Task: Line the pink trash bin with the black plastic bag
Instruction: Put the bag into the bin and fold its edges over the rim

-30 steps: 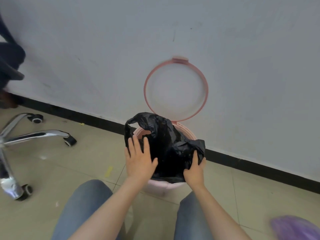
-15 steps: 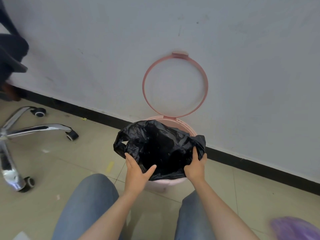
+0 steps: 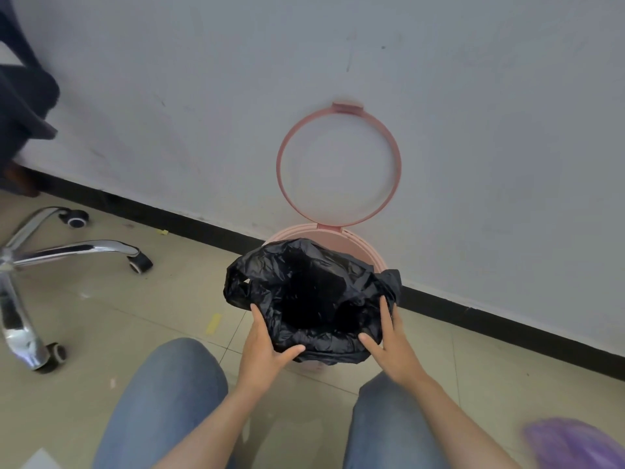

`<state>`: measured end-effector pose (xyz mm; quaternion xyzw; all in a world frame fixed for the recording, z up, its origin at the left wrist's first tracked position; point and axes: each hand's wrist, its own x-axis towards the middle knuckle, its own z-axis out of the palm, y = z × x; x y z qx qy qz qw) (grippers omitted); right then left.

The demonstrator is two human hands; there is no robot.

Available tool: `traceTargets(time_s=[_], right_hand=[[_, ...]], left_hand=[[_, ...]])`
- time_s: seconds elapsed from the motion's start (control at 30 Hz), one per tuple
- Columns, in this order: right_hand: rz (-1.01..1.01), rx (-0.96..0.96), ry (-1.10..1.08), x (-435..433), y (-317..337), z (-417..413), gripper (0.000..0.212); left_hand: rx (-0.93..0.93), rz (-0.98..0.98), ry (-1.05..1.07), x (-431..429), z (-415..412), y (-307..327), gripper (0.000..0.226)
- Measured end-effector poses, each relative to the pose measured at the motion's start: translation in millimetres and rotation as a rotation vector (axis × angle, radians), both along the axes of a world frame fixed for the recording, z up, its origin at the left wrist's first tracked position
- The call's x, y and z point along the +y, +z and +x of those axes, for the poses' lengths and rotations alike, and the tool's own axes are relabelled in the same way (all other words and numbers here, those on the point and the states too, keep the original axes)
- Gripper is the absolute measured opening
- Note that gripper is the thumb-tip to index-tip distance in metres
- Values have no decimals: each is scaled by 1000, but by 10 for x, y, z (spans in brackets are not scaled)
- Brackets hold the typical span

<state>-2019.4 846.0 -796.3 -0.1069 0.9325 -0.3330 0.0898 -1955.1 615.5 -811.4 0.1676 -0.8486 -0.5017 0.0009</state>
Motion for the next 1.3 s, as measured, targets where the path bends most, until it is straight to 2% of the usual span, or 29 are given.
traceTargets(time_s=[0.1,0.2,0.27,0.3,0.37,0.47,0.5,0.6,0.67,0.77,0.9,1.07,1.17,1.23,1.27,1.3], right_hand=[[286,92,97,196,7,23,78],[339,322,-45,148,178,25,58],[355,476,-66,16,356,-13,67],[371,532,-33,-47,430,-33,66],[406,590,82,-146,473,-33,48],[555,617,367,-193,313,56,38],[599,621,433,-200,267,82,35],[583,578,478,-238,188,72,41],[617,621,487,-271,196,32,44],[671,665,487,-253,203,6,45],[644,670,368,-169,147,-35,44],[691,612,328,-164,167,-39,48],[719,540,419,-7,181,-16,68],[701,582,429,107,212,2,62],[669,603,385,141,239,-6,56],[617,561,305,138,295,-39,58]], left_hand=[[5,-79,10,-28,6,7,120],[23,-133,-14,-22,0,38,121],[32,-177,-13,-4,-30,76,122],[29,-207,-17,7,-37,87,121],[15,-304,-28,24,-33,96,121],[-81,-627,-9,59,3,159,117],[-59,-730,-15,66,9,178,116],[103,-932,-162,77,0,153,84],[159,-1044,-246,24,-40,140,65],[189,-1070,-291,-26,-58,130,53],[183,-1071,-292,-79,-100,110,53],[36,-989,-273,-66,-75,113,69],[-20,-899,-235,-108,6,80,86],[36,-902,-227,-169,72,130,95],[72,-933,-231,-185,80,205,93],[147,-958,-213,-202,47,268,84]])
